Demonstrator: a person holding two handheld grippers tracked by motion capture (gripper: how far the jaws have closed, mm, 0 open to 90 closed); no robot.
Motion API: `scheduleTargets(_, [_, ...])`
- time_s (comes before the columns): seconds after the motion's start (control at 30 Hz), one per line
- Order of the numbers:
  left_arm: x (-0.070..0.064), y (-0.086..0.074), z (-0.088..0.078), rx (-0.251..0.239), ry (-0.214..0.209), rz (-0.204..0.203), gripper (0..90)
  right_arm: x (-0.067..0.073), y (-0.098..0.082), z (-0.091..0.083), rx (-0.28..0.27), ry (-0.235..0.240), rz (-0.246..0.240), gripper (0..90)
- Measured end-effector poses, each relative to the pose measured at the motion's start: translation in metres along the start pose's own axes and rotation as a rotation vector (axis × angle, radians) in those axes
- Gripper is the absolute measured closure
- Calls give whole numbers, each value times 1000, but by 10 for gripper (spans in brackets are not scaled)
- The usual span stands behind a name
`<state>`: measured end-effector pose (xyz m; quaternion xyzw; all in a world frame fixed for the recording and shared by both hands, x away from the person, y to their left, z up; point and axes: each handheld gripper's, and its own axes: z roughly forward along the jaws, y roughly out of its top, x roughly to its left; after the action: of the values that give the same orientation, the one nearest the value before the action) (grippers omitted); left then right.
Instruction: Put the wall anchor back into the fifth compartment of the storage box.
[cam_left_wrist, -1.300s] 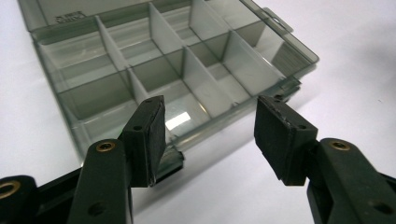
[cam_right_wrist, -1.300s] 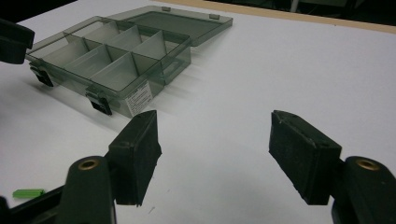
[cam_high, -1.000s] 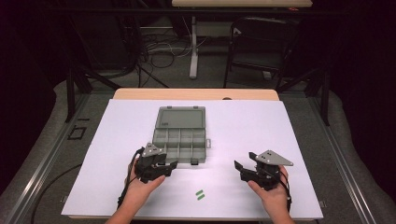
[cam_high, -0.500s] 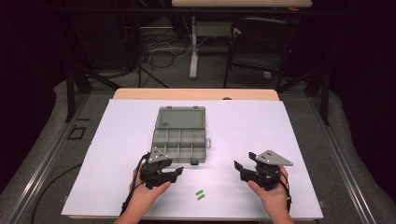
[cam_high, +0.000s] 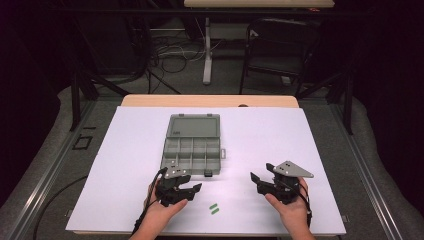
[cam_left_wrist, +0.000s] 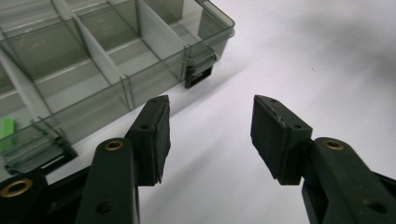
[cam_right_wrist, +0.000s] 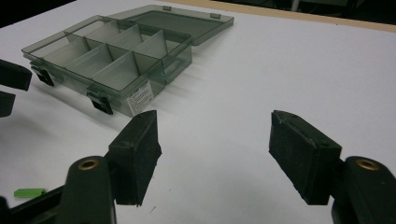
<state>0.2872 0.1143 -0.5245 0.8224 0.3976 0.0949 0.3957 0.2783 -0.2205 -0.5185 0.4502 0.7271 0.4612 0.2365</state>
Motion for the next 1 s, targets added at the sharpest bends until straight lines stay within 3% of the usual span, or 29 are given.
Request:
scheduleTargets(0.33, [-13,-7,5,18,-45,-1,563,0,0,-1,16,1,-3,326])
scheduleTargets(0.7, [-27,-13,11,48,-80,31,639,0,0,-1,15,0,-5,326])
scheduleTargets(1.0, [-35,-18,18,62,-107,34,697,0,0,-1,15,1,-5,326])
